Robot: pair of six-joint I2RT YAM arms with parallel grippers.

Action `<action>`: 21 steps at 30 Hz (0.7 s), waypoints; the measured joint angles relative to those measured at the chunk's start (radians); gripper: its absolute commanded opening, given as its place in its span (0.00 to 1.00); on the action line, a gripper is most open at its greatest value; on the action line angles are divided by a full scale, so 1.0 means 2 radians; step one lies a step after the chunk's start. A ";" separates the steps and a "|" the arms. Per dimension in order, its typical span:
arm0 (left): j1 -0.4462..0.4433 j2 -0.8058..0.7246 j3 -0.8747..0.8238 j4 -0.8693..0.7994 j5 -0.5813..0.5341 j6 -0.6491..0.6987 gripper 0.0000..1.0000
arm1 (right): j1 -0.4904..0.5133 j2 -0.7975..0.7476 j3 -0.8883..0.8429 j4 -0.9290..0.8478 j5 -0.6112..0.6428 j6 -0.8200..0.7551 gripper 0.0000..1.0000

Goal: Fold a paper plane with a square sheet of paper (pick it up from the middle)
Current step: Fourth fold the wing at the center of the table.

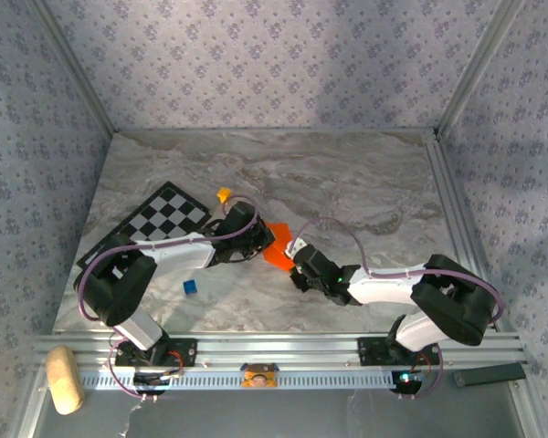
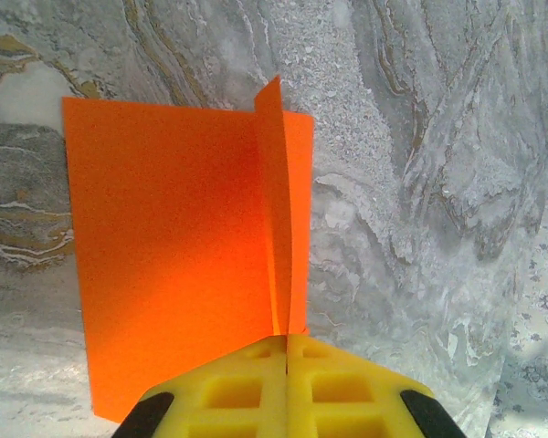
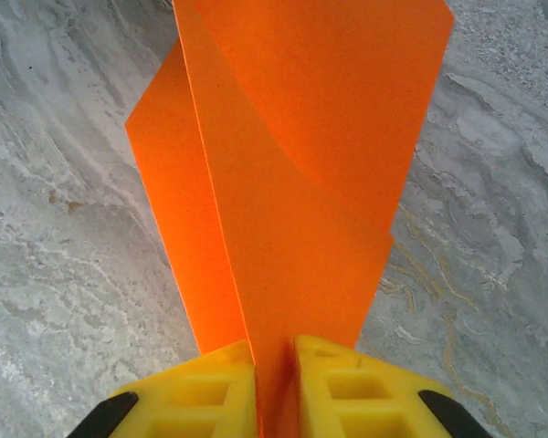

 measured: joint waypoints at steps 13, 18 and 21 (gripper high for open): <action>0.000 0.000 0.000 -0.004 0.000 0.000 0.05 | -0.003 0.000 0.000 0.000 -0.015 0.004 0.15; 0.000 0.000 0.000 -0.004 0.000 0.000 0.05 | -0.004 0.000 0.001 0.000 -0.015 0.004 0.13; 0.000 0.000 0.000 -0.004 0.000 0.000 0.06 | -0.005 0.000 0.001 0.000 -0.017 0.004 0.12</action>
